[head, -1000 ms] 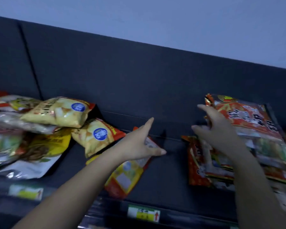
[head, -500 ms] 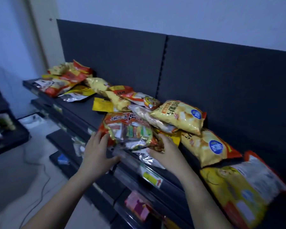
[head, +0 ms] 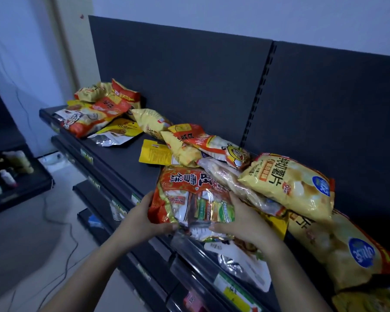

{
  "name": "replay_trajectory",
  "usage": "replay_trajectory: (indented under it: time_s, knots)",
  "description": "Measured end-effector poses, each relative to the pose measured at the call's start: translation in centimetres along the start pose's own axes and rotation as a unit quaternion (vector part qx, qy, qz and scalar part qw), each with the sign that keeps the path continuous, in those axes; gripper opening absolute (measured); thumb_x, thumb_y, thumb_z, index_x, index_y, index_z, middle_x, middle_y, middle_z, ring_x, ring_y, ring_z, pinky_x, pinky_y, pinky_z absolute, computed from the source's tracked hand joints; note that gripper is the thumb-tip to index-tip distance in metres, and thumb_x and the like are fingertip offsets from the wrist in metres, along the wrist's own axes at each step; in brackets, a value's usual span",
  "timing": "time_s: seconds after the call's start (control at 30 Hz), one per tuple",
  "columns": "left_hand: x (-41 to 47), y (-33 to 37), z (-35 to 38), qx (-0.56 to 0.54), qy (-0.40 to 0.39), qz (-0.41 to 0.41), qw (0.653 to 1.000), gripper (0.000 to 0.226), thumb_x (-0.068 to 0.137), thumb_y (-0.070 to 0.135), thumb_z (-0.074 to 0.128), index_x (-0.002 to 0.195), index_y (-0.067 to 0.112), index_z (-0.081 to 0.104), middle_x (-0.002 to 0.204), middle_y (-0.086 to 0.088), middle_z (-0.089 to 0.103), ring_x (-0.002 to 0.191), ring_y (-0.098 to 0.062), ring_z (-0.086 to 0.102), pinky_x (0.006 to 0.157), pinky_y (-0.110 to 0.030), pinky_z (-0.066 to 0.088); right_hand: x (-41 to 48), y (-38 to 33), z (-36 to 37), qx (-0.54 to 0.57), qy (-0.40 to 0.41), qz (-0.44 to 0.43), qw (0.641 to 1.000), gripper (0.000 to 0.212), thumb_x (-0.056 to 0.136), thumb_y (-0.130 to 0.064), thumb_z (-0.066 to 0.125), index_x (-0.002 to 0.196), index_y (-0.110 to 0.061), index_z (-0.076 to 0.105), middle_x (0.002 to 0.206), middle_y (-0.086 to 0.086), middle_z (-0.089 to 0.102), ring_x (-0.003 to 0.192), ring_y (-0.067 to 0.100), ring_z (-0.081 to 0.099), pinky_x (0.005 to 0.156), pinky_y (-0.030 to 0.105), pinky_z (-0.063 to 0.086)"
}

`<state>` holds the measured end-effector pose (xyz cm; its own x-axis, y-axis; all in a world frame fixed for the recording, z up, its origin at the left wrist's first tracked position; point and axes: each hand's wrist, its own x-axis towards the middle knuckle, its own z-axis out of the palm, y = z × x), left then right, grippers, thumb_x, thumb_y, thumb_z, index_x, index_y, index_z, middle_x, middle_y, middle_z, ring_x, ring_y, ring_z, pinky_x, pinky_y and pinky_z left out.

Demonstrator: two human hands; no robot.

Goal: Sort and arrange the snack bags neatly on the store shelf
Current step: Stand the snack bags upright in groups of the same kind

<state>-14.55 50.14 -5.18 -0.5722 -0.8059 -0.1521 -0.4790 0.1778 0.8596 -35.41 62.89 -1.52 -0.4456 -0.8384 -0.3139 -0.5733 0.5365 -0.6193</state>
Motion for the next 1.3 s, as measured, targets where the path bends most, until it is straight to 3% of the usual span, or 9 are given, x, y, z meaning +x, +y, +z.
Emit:
replay_trajectory:
  time_s: [0.07,0.23,0.4,0.57,0.67,0.8,0.93,1.13,1.3]
  knots:
    - [0.6,-0.5,0.0,-0.017,0.000,0.003,1.000,0.099,0.055,0.036,0.090,0.137,0.032,0.034,0.113,0.012,0.063,0.099,-0.009,0.063,0.087,-0.033,0.053,1.6,-0.4,0.5,0.039,-0.033,0.006,0.999,0.120,0.071,-0.042,0.079,0.150,-0.027,-0.010,0.155,-0.004,0.021,0.137,0.021,0.032,0.106,0.032,0.033]
    - [1.3,-1.1,-0.2,-0.069,0.021,0.025,0.997,0.091,0.065,0.016,0.085,0.137,0.035,0.034,0.111,0.015,0.063,0.099,-0.002,0.063,0.080,-0.016,0.049,3.3,-1.8,3.1,0.179,0.004,-0.006,0.984,0.120,0.069,-0.022,0.083,0.150,-0.033,-0.004,0.146,-0.014,0.032,0.130,0.014,0.039,0.107,0.035,0.036]
    - [1.2,-1.8,-2.5,-0.076,0.002,0.061,0.995,0.082,0.068,0.015,0.083,0.136,0.034,0.041,0.110,0.012,0.067,0.100,-0.005,0.064,0.088,-0.028,0.052,2.0,-3.7,3.9,0.235,0.037,0.007,0.971,0.105,0.073,-0.010,0.078,0.151,-0.027,0.009,0.150,-0.005,0.032,0.136,0.018,0.032,0.107,0.035,0.032]
    - [-1.1,-1.6,-5.9,-0.092,-0.034,0.091,0.991,0.069,0.071,0.000,0.078,0.123,0.034,0.048,0.084,0.009,0.070,0.066,0.000,0.064,0.058,-0.018,0.049,-2.4,-6.7,5.3,0.250,0.089,0.026,0.964,0.100,0.075,-0.010,0.076,0.150,-0.027,0.012,0.153,-0.001,0.027,0.132,0.015,0.032,0.104,0.034,0.031]
    - [-3.1,-1.7,-7.5,-0.099,-0.035,0.111,0.988,0.069,0.068,-0.002,0.079,0.123,0.029,0.051,0.094,0.009,0.071,0.080,0.001,0.067,0.061,-0.013,0.051,-5.2,-7.8,6.4,0.243,0.110,0.015,0.964,0.100,0.075,-0.015,0.077,0.150,-0.025,0.013,0.153,-0.001,0.027,0.131,0.013,0.032,0.092,0.024,0.028]
    - [-6.3,-1.1,-8.7,-0.115,-0.038,0.145,0.982,0.068,0.066,0.000,0.080,0.117,0.036,0.052,0.093,0.019,0.071,0.086,0.003,0.066,0.067,-0.015,0.052,-8.9,-8.9,7.0,0.235,0.150,0.013,0.960,0.103,0.073,-0.016,0.080,0.151,-0.027,0.014,0.153,-0.001,0.028,0.136,0.022,0.034,0.107,0.036,0.036]
    - [-8.9,1.0,-8.2,-0.120,-0.043,0.208,0.970,0.072,0.068,0.006,0.080,0.120,0.043,0.047,0.093,0.028,0.067,0.081,0.006,0.064,0.060,-0.012,0.050,-13.5,-9.1,6.0,0.255,0.203,0.007,0.945,0.101,0.074,-0.011,0.079,0.149,-0.033,0.016,0.141,-0.005,0.045,0.116,0.017,0.055,0.091,0.033,0.051]
    - [-11.3,6.6,-3.8,-0.129,-0.115,0.287,0.942,0.073,0.069,0.009,0.080,0.130,0.036,0.048,0.097,0.032,0.064,0.090,0.010,0.062,0.073,-0.011,0.050,-21.2,-6.7,2.2,0.245,0.321,0.024,0.914,0.096,0.072,-0.012,0.079,0.147,-0.033,0.023,0.130,-0.010,0.051,0.110,0.012,0.057,0.084,0.026,0.053]
    - [-14.2,12.0,2.6,-0.153,-0.195,0.347,0.905,0.066,0.071,0.005,0.078,0.126,0.028,0.050,0.089,0.039,0.062,0.083,0.016,0.060,0.061,0.000,0.042,-28.2,-2.0,-1.7,0.225,0.393,0.054,0.890,0.100,0.069,-0.020,0.082,0.147,-0.034,0.022,0.138,-0.008,0.047,0.118,0.016,0.054,0.094,0.040,0.050]
